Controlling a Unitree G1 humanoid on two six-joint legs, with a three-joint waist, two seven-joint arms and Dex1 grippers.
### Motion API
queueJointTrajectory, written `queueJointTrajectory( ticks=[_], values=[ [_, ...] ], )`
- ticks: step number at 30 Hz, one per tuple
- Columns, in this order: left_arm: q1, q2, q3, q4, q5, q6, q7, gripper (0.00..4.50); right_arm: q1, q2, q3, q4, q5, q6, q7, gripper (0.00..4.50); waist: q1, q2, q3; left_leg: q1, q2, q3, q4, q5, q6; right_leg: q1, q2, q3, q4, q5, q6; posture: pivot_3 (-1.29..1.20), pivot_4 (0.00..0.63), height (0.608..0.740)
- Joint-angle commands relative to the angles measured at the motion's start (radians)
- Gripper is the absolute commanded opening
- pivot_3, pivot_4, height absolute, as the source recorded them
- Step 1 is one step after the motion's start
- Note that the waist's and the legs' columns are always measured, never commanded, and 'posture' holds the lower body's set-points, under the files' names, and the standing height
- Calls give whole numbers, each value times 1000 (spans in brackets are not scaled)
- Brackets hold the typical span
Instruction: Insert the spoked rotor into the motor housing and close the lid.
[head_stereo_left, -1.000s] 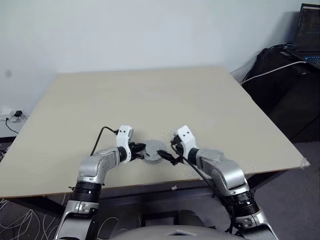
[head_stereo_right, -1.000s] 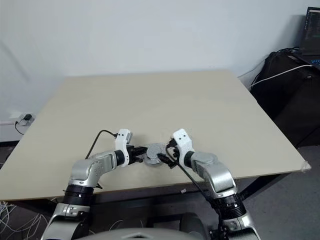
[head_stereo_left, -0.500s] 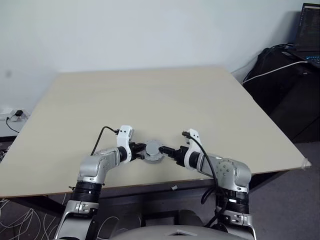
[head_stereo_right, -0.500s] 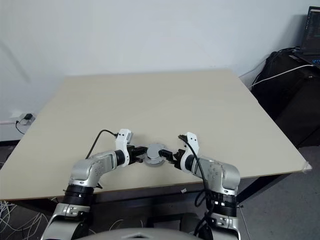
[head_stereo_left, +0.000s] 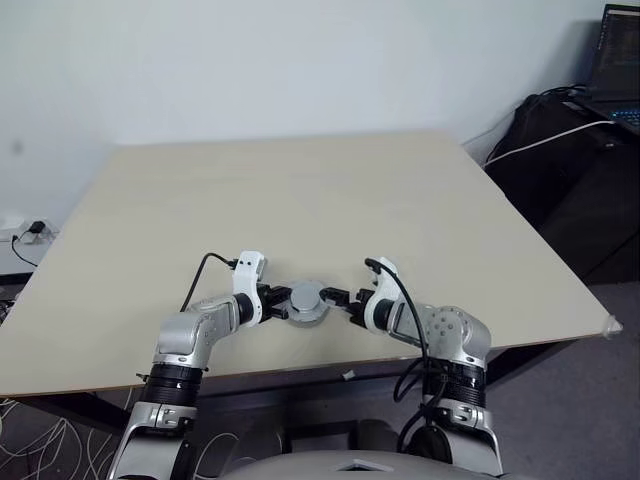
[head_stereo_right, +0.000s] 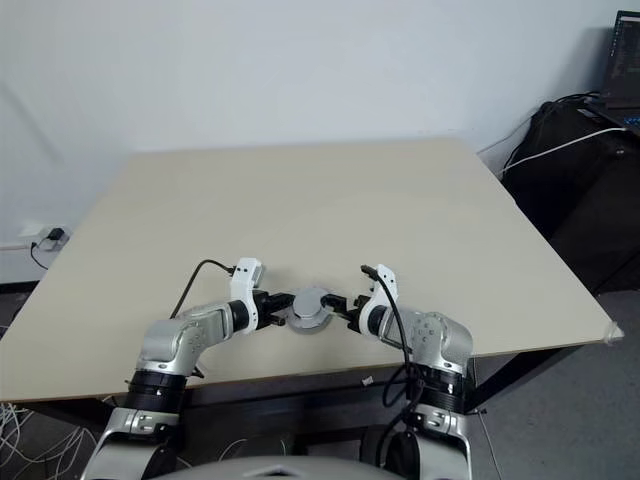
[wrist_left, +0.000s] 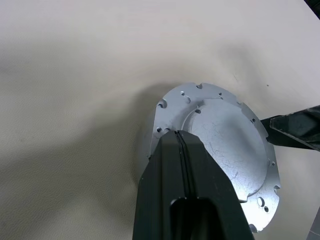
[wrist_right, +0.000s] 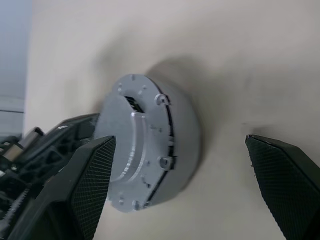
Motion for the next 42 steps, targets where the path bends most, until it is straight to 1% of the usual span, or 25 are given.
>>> queueJointTrajectory(
  ticks=[1, 11, 15, 20, 27, 31, 36, 40, 42],
  values=[
    [6, -8, -34, 2, 2, 9, -9, 0, -10, 54, -10, 24, 45, 7, -1, 4461, 0, 0, 0, 0, 0, 0, 0, 0, 0, 0, 0, 0, 0, 0, 0, 0, 0, 740],
    [11, -5, -32, -5, -1, 9, -6, 0, -20, 79, -25, 101, 84, 10, -19, 4461, -3, 1, -1, 0, 0, 0, 0, 0, 0, 0, 0, 0, 0, 0, 0, 0, 0, 740],
    [12, -5, -31, -7, -1, 8, -6, 0, -24, 88, -52, 124, 133, 12, -14, 4461, -6, 1, -1, 1, 0, 0, 0, 0, 0, 1, 0, 0, 0, 0, 0, 0, 0, 740],
    [12, 0, -30, -9, -1, 12, -6, 0, -41, 106, -103, 135, 238, 36, -6, 4461, -7, 1, 0, 0, 0, 0, 0, 0, 0, 0, 0, 0, 0, 0, 0, 0, 0, 740],
    [12, -3, -32, -7, -1, 9, -7, 0, -51, 129, -135, 179, 296, -22, -68, 4461, -10, 2, 0, 0, 0, 0, 0, 0, 0, 0, 0, 0, 0, 0, 0, 0, 0, 740],
    [13, -5, -31, -6, -2, 6, -7, 0, -45, 150, -152, 215, 326, -94, -137, 4461, -13, 2, 0, 0, 0, 0, 0, 0, 0, 0, 0, 0, 0, 0, 0, 0, 0, 740],
    [14, -7, -30, -9, -4, 7, -5, 0, -39, 154, -131, 199, 422, -93, -167, 4461, -16, 2, 1, 0, 1, 0, 1, 0, 0, 1, 0, 0, 0, 0, 1, 0, 0, 740],
    [14, -6, -31, -7, -4, 7, -6, 0, -34, 151, -92, 154, 509, -49, -134, 4461, -17, 3, 2, -1, 1, 0, 1, 1, 1, 0, 1, 0, 0, 0, 1, 0, 0, 740],
    [14, -7, -31, -6, -4, 7, -6, 0, -32, 149, -76, 148, 522, -42, -134, 4461, -17, 4, 3, -2, 1, 0, 0, 2, 4, -1, 1, 0, 0, 0, 1, 0, 0, 740]
  ],
)
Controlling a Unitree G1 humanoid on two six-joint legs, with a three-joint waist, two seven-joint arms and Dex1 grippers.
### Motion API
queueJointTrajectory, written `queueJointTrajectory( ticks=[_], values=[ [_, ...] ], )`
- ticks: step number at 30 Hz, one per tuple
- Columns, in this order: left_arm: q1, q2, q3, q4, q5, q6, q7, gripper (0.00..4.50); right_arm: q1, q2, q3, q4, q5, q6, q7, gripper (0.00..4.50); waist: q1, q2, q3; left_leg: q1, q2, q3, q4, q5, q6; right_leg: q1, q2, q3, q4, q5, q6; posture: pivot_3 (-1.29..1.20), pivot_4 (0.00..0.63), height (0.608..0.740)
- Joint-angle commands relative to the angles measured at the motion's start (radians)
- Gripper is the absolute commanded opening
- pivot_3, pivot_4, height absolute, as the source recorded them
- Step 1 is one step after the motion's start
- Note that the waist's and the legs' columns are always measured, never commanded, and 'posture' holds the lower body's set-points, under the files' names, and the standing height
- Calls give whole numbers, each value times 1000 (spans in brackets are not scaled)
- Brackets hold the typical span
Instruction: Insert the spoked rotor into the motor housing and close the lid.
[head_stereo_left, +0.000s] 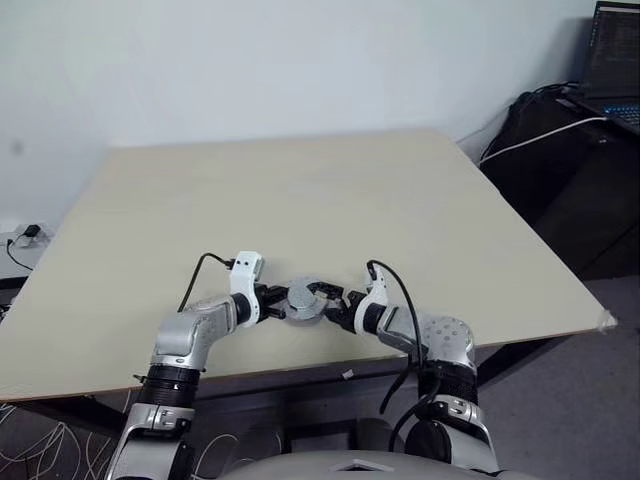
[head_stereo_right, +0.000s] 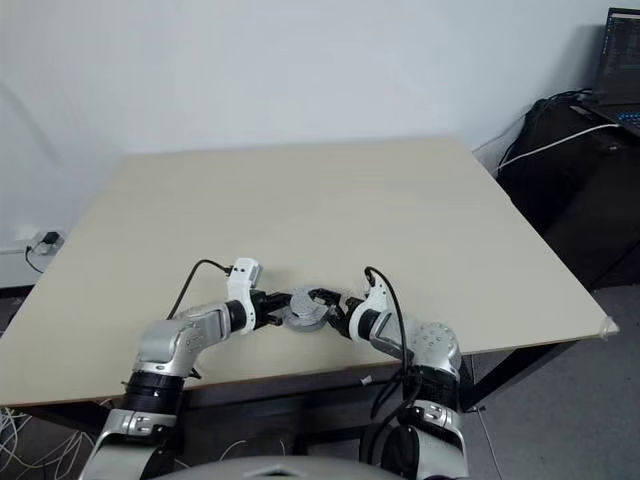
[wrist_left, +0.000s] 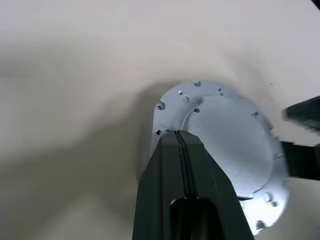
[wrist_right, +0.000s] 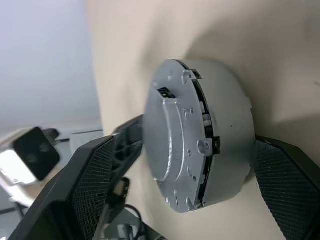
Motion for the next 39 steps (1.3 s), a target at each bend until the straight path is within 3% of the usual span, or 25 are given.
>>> queueJointTrajectory(
  ticks=[1, 19, 22, 28, 32, 39],
  values=[
    [6, -14, -36, 1, -5, 17, -15, 0, -23, 129, 43, -52, 91, 13, 33, 4461, 1, 0, 1, 0, 0, 0, -1, 0, 1, 0, 0, 0, 0, 2, 3, 0, 0, 740],
    [7, -18, -27, 8, 0, 2, -13, 0, -18, 112, 88, -23, 68, -12, -39, 4461, -3, 1, 1, -1, 0, 0, -2, -1, 0, -1, 0, 0, -1, 1, 3, 0, 0, 740],
    [5, -19, -26, 8, 0, -1, -13, 0, -17, 117, 89, -20, 68, -18, -42, 3866, -4, 1, 1, -1, 0, 0, -2, 0, 1, -1, 0, 0, -1, 1, 3, 0, 0, 740],
    [5, -22, -20, 9, 5, -5, -12, 0, -13, 116, 90, -25, 79, -12, -51, 1982, -7, 1, 2, -1, 0, 0, -3, 0, 1, -1, 0, 0, -1, 1, 3, 0, 0, 740],
    [6, -24, -16, 9, 12, -8, -14, 0, -2, 113, 91, -38, 91, 2, -70, 1230, -8, 2, 2, -1, 0, 0, -2, 0, 1, -1, 0, 0, -1, 1, 3, 0, 0, 740],
    [7, -26, -12, 8, 10, -9, -15, 0, 14, 112, 96, -58, 103, 44, -97, 1222, -7, 2, 3, -1, 0, 0, -2, 0, 1, -1, 0, 0, -1, 1, 3, 0, 0, 740]
  ],
)
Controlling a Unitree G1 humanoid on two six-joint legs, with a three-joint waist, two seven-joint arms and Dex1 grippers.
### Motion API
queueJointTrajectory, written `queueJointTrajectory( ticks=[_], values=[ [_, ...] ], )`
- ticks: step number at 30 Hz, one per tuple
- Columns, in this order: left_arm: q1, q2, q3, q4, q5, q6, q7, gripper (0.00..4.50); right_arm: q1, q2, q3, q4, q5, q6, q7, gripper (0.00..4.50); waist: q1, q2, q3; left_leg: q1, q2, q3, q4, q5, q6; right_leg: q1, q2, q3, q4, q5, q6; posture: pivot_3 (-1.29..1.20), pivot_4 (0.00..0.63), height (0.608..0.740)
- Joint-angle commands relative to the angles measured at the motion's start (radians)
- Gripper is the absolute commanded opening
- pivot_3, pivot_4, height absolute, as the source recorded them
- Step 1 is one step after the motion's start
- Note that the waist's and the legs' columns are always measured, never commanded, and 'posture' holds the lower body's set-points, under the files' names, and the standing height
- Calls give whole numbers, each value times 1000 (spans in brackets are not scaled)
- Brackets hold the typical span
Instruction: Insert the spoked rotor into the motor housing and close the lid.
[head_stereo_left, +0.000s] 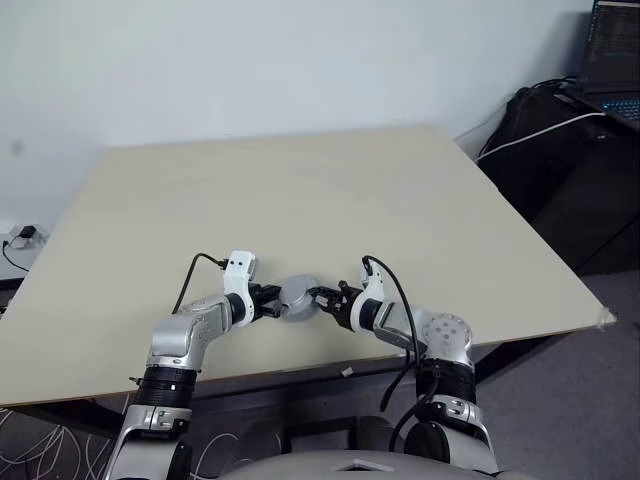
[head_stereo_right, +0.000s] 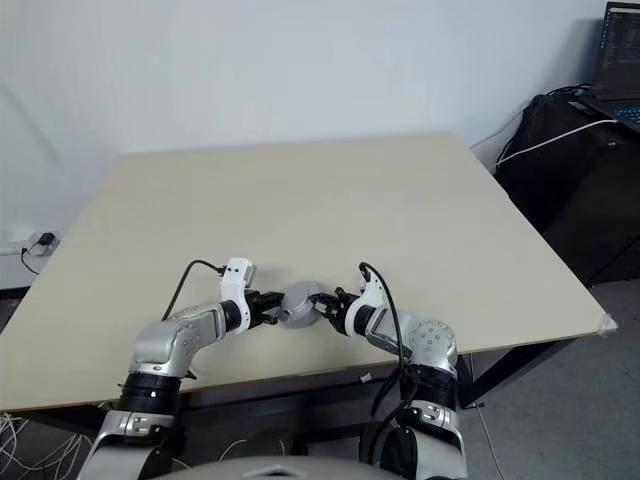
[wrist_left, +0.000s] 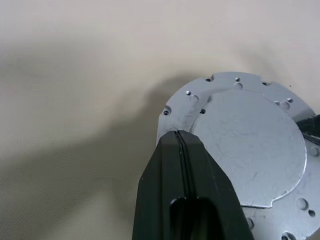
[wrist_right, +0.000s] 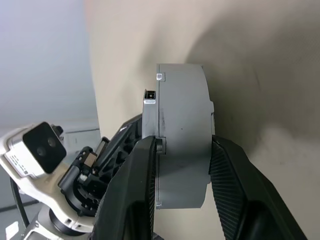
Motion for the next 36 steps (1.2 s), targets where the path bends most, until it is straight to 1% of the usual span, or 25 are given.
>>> queueJointTrajectory(
  ticks=[1, 11, 22, 25, 28, 30, 32, 36],
  values=[
    [2, -23, -32, 0, -16, 10, -17, 0, 12, 111, 45, -31, 52, 47, 9, 1222, 0, 0, 0, 0, 0, 0, 0, 0, 0, 0, 0, 0, 0, 0, 0, 0, 0, 740],
    [12, -24, -28, -11, -17, 14, -17, 0, 24, 101, 73, -43, 31, 153, 16, 1222, -4, 0, 0, 0, 1, 0, 0, 0, 0, 0, 1, 0, 0, 0, 0, 0, 0, 740],
    [18, -30, -16, -44, -25, 14, -11, 0, 22, 114, 54, -40, 16, 137, 15, 1222, -7, 0, 0, 0, 1, 0, 0, 0, 0, 0, 1, 0, 0, 0, 0, 0, 0, 740],
    [37, -53, 27, -128, -59, -4, 7, 0, 25, 110, 46, -41, 12, 123, 13, 1222, -10, 0, 0, 0, 1, 0, 0, 0, 0, -1, 1, 0, 0, 0, 0, 0, 0, 740],
    [72, -110, 99, -227, -103, -78, 41, 0, 34, 106, 34, -43, 11, 110, 13, 1222, -8, -1, 2, -2, 1, 1, -1, 0, 0, -1, 0, 0, 0, 0, -1, 0, 0, 740],
    [117, -169, 158, -302, -163, -139, 53, 0, 43, 103, 29, -47, 13, 106, 12, 1222, -8, -2, 2, -2, 1, 1, -1, -1, -1, -3, 0, 0, -1, 2, -3, 0, 0, 740],
    [184, -199, 174, -371, -204, -178, 39, 0, 48, 102, 22, -47, 18, 99, 13, 1222, -11, -2, 3, -4, 2, 2, -1, -2, -3, -1, -1, 1, 0, 2, -4, 0, 0, 740],
    [334, -222, 177, -452, -301, -182, 11, 0, 47, 100, 14, -44, 27, 86, 14, 1222, -9, -1, 3, -4, 3, 2, -4, -1, -1, -2, 1, 1, 0, 0, -8, 0, 0, 740]
  ],
)
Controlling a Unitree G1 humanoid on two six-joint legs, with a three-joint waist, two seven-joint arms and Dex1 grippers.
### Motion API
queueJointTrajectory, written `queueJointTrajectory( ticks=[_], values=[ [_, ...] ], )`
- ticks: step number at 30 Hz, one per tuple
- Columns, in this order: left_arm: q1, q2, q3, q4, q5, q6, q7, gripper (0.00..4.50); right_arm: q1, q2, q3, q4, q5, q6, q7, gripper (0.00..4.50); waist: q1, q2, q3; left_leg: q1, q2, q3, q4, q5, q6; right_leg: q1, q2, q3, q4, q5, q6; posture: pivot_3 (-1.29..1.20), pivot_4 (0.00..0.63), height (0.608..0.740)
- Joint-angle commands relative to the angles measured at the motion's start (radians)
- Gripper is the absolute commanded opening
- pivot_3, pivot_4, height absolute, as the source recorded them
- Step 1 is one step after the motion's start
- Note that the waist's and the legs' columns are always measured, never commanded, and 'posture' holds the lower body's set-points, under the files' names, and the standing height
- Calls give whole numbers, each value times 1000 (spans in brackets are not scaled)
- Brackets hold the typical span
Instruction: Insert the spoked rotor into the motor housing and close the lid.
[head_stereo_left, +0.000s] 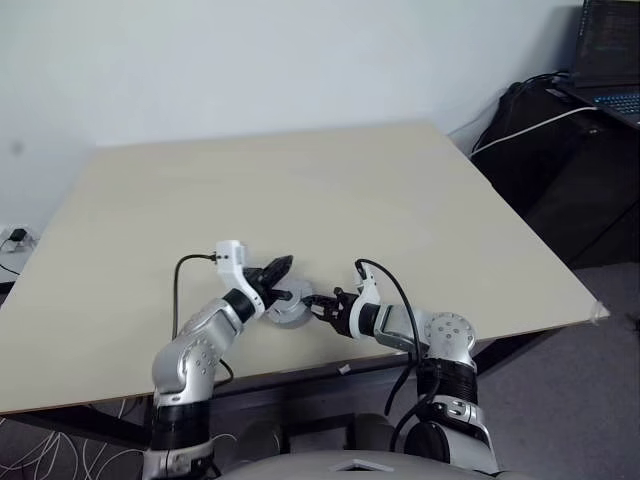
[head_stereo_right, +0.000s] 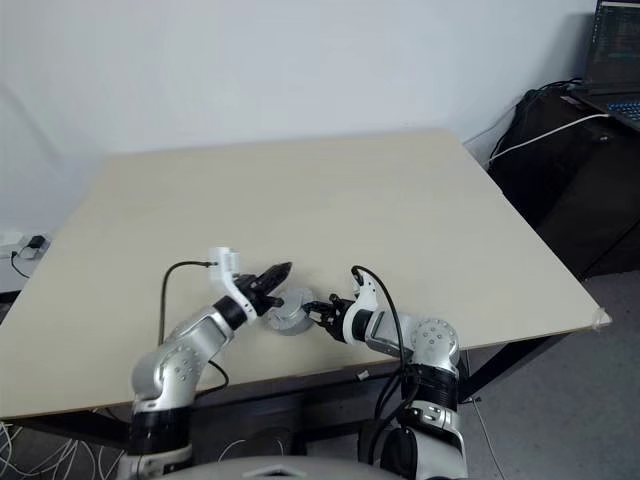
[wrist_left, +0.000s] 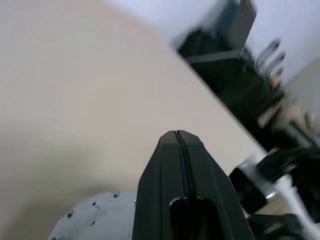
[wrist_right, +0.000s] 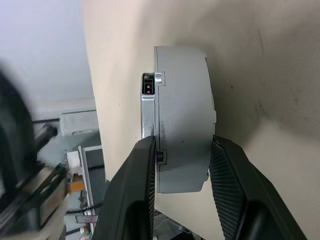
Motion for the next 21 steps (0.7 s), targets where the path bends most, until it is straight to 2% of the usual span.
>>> queueJointTrajectory(
  ticks=[1, 3, 10, 17, 21],
  values=[
    [100, -16, 11, -81, -96, -14, -28, 0, 35, 100, 14, -18, 27, -20, 11, 1222, 1, 0, 0, 0, 0, 0, 0, 0, 0, 0, 0, 0, 0, -2, 1, 0, 0, 740],
    [175, -24, 8, -101, -156, 2, -44, 0, 32, 103, 3, -19, 41, -30, 11, 1222, 1, -1, 3, 0, 0, 0, 0, 0, 1, 0, 0, 0, 0, -6, -1, 0, 0, 740],
    [332, -130, 85, -26, -440, 131, 89, 0, 19, 121, -36, -53, 122, -57, 4, 1222, 0, -3, 15, -1, 0, 0, 5, -2, 0, -4, -1, -1, 0, -6, 1, 0, 0, 740],
    [414, -181, 114, -5, -662, 87, 131, 0, 39, 139, -40, -100, 236, -80, -22, 1222, 4, -3, 15, -13, 0, 0, 6, -1, 2, -11, 0, -1, 0, -3, -3, 0, 0, 740],
    [423, -179, 92, 3, -712, 51, 148, 888, 53, 131, -10, -121, 311, -66, -20, 1222, 6, -3, 15, -13, -1, 0, 6, -1, 2, -11, 0, -1, 0, -3, -3, 0, 0, 740]
  ],
)
